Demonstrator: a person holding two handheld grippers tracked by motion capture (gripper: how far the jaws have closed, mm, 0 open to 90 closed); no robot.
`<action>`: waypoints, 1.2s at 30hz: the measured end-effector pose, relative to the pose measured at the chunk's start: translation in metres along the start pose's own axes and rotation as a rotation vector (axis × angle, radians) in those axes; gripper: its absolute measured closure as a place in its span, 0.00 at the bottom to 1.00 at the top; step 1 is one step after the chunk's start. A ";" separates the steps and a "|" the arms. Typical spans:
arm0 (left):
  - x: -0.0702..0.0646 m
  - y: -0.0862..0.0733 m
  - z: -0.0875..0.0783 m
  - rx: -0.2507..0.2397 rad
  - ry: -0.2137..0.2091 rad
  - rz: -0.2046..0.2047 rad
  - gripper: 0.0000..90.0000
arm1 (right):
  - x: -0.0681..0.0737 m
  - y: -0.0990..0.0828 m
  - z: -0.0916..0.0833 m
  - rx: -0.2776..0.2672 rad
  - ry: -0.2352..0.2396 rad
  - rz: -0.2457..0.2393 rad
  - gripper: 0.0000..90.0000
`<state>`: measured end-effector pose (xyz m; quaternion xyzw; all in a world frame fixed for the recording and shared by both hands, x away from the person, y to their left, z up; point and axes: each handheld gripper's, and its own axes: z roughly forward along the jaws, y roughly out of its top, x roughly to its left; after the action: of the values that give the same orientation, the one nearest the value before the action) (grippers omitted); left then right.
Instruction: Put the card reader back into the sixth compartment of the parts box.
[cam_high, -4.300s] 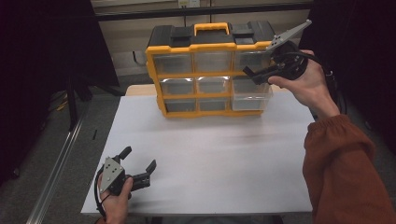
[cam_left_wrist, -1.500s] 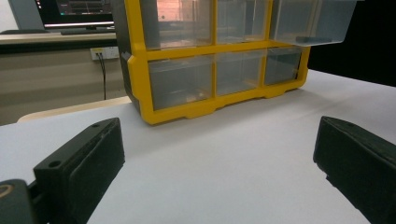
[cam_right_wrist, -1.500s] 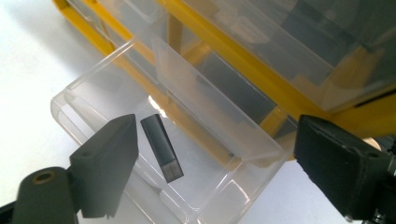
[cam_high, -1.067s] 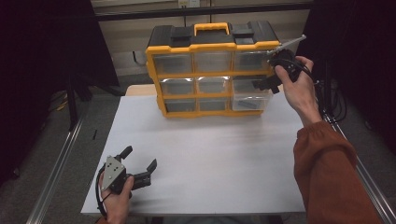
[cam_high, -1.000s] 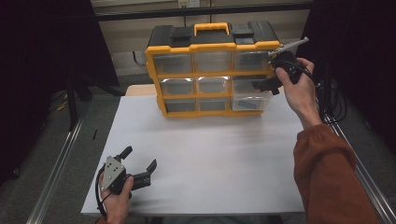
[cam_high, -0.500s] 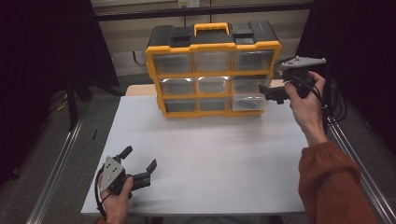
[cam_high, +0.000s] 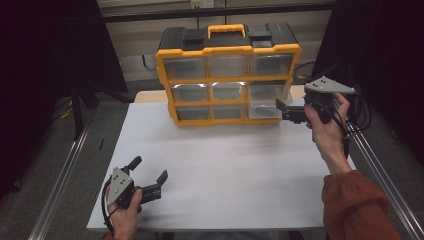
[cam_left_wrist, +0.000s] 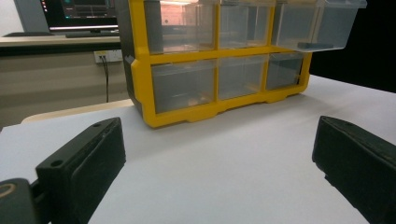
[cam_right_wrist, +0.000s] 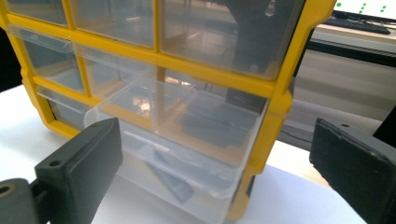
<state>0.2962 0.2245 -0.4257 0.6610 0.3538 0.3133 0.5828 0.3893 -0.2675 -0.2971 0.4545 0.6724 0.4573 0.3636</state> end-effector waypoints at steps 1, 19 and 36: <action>0.001 0.000 0.000 -0.002 0.003 0.003 0.03 | 0.003 -0.004 -0.001 -0.005 -0.005 0.007 0.01; -0.001 0.000 -0.001 -0.012 -0.003 -0.011 0.03 | 0.031 -0.060 -0.041 -0.116 -0.028 0.021 0.01; -0.003 0.001 -0.001 -0.014 0.001 -0.013 0.03 | 0.029 -0.118 -0.079 -0.160 -0.085 0.067 0.01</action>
<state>0.2937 0.2225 -0.4249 0.6544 0.3561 0.3122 0.5895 0.2758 -0.2824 -0.3858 0.4649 0.6022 0.5019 0.4115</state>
